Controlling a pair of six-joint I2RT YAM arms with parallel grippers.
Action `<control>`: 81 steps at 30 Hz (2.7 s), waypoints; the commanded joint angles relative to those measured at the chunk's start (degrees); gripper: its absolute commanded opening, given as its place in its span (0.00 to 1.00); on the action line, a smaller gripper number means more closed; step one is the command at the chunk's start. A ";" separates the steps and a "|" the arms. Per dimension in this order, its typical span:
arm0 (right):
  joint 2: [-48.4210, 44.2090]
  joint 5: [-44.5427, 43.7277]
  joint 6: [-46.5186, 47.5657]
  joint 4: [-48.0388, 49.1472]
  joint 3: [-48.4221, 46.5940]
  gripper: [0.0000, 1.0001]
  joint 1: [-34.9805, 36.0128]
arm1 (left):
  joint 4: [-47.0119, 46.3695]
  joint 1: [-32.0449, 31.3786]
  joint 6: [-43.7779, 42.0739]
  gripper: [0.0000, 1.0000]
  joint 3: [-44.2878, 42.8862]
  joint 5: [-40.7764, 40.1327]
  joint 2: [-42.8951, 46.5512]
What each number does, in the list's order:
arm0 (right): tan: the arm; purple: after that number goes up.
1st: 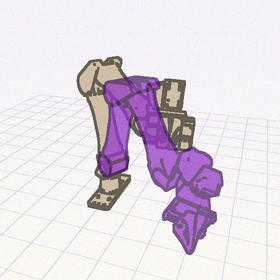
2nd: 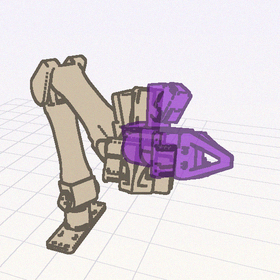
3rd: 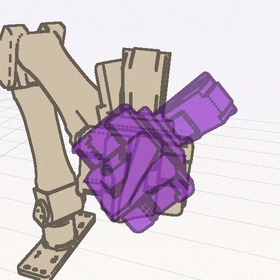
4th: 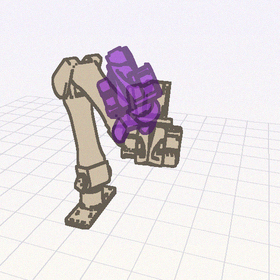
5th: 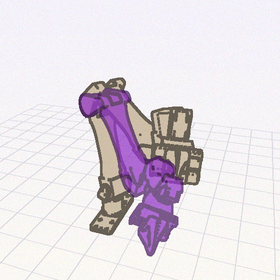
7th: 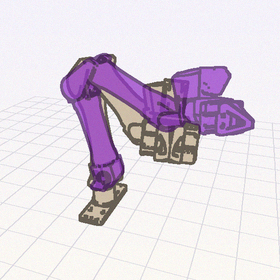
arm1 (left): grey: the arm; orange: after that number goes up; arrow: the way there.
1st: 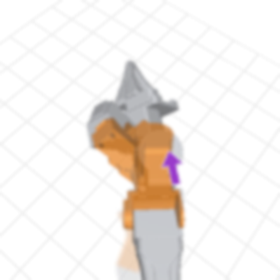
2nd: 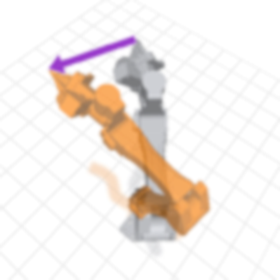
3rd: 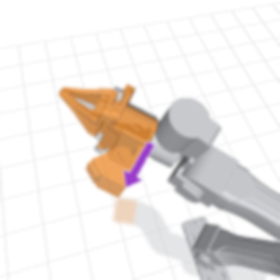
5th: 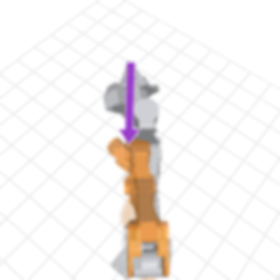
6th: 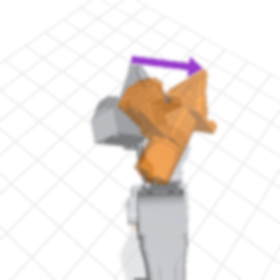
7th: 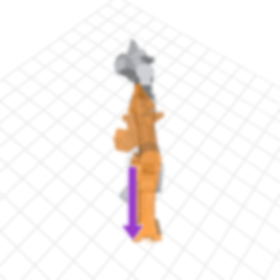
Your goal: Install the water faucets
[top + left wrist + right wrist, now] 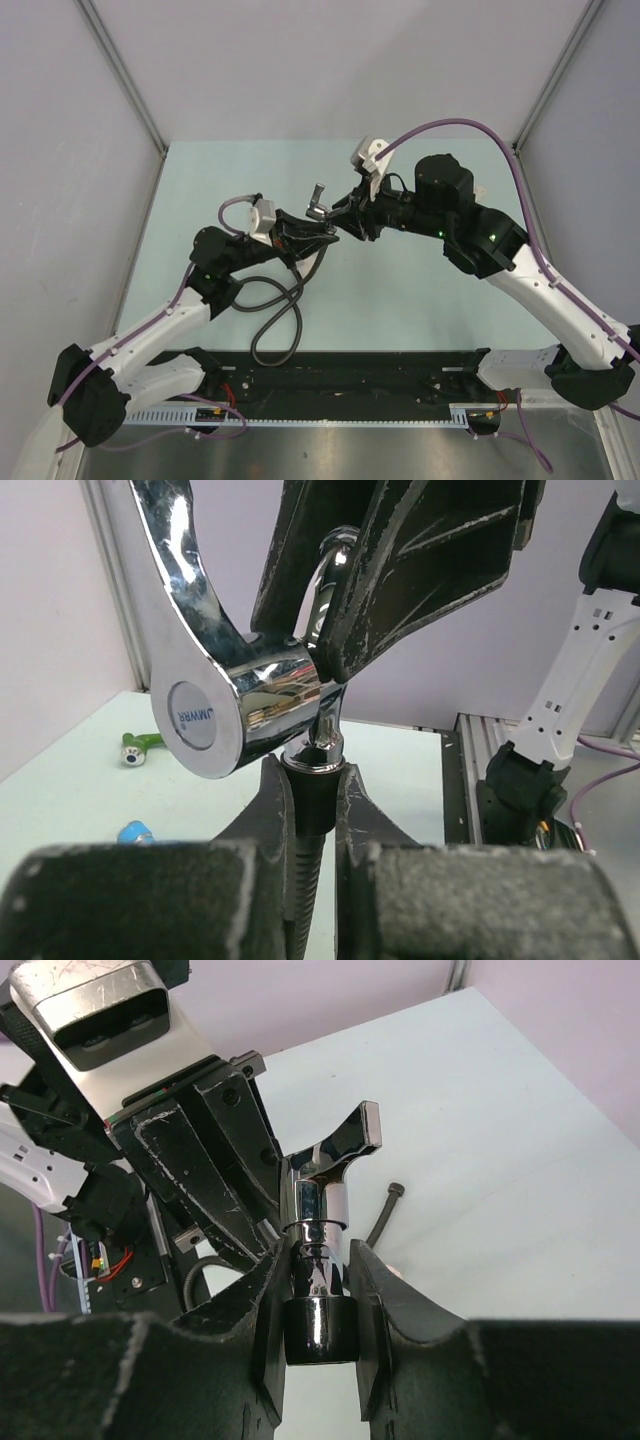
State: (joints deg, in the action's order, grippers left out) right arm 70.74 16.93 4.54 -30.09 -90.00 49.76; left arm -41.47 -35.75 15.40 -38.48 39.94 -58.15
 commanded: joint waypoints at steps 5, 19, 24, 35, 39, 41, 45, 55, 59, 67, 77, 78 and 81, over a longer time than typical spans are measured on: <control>1.41 -13.63 -1.19 5.12 -0.97 0.00 3.84 | 4.64 -1.34 -5.89 0.00 -2.57 -16.88 3.91; 5.90 -42.15 -17.98 6.54 1.93 0.00 9.83 | 8.87 -21.38 -27.68 0.00 -5.20 -69.18 2.52; 6.87 -44.61 -20.44 5.22 1.84 0.00 10.27 | 5.88 -25.33 -33.50 0.00 -6.43 -74.30 -0.56; 3.88 -39.80 -12.02 7.42 0.18 0.57 10.36 | 13.87 -24.46 -27.45 0.00 -8.11 -65.80 -0.65; 1.95 -33.12 -6.74 6.09 -2.02 0.75 8.52 | 17.82 -17.02 -21.21 0.00 -7.40 -49.15 1.02; -0.51 -26.82 -5.33 6.61 -1.85 0.79 6.50 | 19.06 -14.19 -18.66 0.00 -7.31 -43.66 1.72; -4.38 -12.48 -1.21 6.80 -1.06 0.85 -0.95 | 19.94 -8.30 -18.21 0.00 -6.26 -31.70 3.48; -8.42 15.49 22.35 -4.98 -1.06 0.90 -5.28 | 23.36 3.49 -13.46 0.00 -12.12 8.28 3.49; -9.04 17.52 26.31 -7.17 -2.11 0.90 -5.55 | 27.93 3.84 -14.61 0.00 -16.36 19.97 1.90; -5.88 22.35 29.82 -13.06 -6.76 0.89 -5.64 | 28.11 3.84 -12.76 0.00 -19.18 26.06 0.85; -1.40 28.24 31.23 -16.23 -10.11 0.74 -5.46 | 28.20 3.75 -12.41 0.00 -19.26 26.77 1.37; -1.13 28.94 31.24 -16.49 -10.20 0.73 -5.37 | 28.12 3.75 -12.32 0.00 -19.27 26.94 1.37; -0.17 30.00 31.32 -16.85 -10.29 0.68 -5.02 | 28.20 3.76 -12.15 0.00 -19.44 27.03 1.37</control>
State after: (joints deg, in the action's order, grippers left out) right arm 69.87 43.40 35.00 -45.74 -97.82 44.40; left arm -11.38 -32.16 3.66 -54.68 64.79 -57.36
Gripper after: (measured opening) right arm 0.700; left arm 0.180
